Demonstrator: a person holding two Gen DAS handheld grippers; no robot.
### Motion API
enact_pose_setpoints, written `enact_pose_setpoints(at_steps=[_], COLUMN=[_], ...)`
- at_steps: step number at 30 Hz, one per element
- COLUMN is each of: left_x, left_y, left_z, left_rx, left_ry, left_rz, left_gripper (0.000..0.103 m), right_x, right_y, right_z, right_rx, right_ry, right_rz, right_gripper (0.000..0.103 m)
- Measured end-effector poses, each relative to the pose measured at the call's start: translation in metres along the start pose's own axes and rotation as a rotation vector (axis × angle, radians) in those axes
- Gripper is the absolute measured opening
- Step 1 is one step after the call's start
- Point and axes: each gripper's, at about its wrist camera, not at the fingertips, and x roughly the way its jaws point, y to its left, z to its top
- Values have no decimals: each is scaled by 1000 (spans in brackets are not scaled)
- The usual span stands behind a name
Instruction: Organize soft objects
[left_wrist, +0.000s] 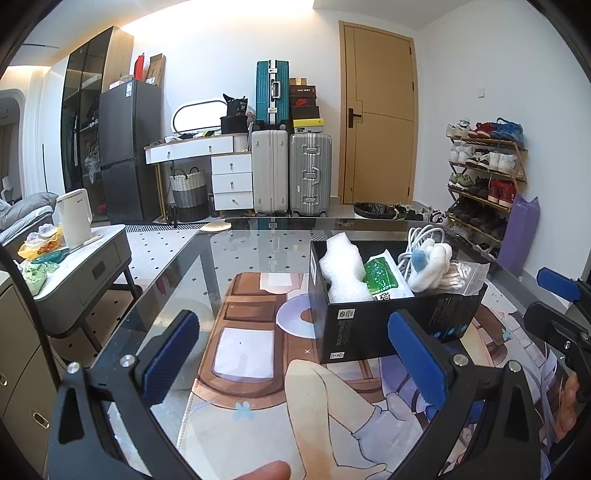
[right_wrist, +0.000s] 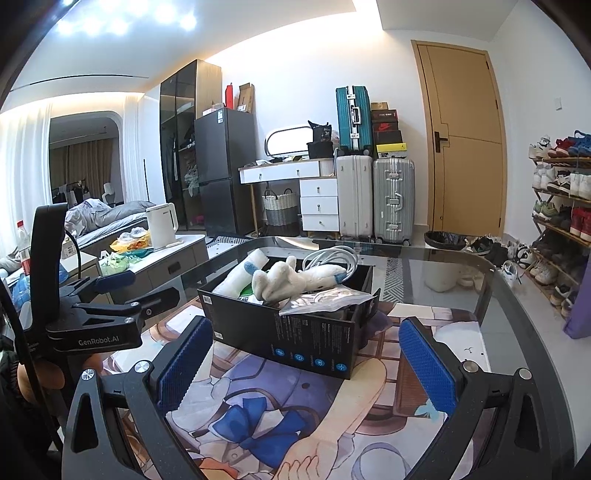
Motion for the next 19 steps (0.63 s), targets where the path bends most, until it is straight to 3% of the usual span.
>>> enact_pose_setpoints(at_steps=[19], left_x=[-4], left_y=[-7], left_z=[-1], left_rx=[20], left_ry=[-12], left_rz=[-1], left_gripper=[103], right_x=[-1], right_y=[4], right_z=[-1], right_rx=[-15], right_ry=[0], right_rz=[-5], right_gripper=[102])
